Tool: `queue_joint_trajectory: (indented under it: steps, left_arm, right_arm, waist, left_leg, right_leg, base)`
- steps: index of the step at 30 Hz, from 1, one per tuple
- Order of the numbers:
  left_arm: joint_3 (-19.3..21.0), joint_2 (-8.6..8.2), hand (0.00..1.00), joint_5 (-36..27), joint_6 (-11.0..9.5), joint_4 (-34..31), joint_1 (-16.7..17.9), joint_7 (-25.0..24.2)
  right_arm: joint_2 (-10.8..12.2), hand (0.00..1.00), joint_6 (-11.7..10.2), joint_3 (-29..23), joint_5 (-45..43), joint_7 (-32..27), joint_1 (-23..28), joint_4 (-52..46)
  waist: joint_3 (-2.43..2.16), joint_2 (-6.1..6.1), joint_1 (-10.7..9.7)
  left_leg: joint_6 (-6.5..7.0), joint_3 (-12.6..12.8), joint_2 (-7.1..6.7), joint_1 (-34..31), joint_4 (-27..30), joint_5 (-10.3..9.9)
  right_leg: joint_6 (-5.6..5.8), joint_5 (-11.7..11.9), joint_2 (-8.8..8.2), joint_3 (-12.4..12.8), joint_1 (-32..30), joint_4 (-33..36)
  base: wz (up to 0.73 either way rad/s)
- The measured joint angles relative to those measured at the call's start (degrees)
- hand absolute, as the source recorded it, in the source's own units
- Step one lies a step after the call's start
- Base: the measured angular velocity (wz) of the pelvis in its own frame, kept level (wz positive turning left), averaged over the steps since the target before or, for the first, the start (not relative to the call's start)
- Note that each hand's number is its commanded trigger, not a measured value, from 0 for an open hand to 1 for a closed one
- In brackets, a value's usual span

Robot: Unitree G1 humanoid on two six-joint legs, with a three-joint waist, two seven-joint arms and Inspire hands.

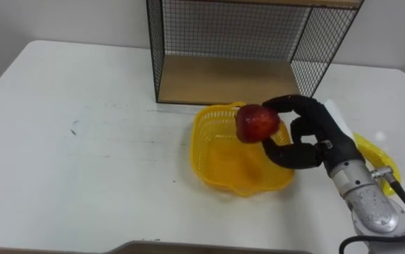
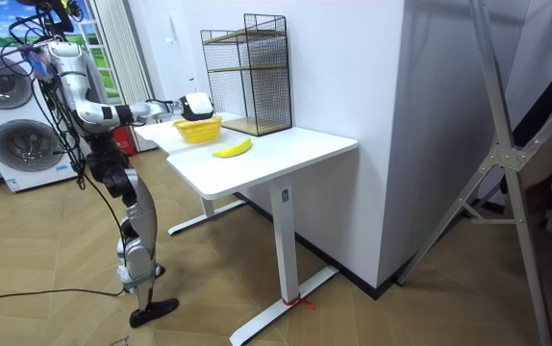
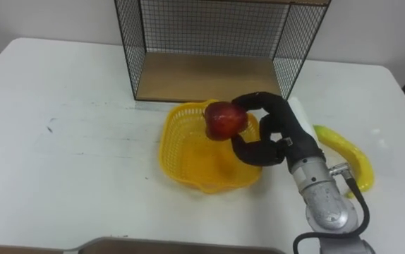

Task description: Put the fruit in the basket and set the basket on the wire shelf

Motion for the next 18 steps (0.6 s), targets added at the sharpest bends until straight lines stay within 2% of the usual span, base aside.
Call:
queue_joint_trajectory:
  steps: [6, 18]
  left_arm:
    - [-2.0, 0.32, 0.0, 0.0, -0.2, 0.1, -0.1, 0.0]
    - [-2.0, 0.49, 0.0, 0.0, -1.0, 0.1, -0.3, 0.0]
  right_arm:
    - [0.0, 0.0, -0.1, 0.1, -0.3, 0.3, 0.0, -1.9]
    - [0.0, 0.0, -0.1, 0.4, -0.3, 0.2, 0.0, -2.3]
  waist:
    - [0.0, -0.02, 0.1]
    - [0.08, -0.24, -0.1]
  left_leg:
    - [0.0, 0.0, 0.0, 0.0, -0.1, 0.0]
    - [0.0, 0.0, 0.01, 0.0, -0.1, 0.0]
  right_leg:
    - [0.02, 0.0, 0.02, 0.0, 0.0, 0.0]
    - [0.03, 0.1, 0.01, -0.1, 0.0, -0.1]
  base:
    - [0.0]
    - [0.0]
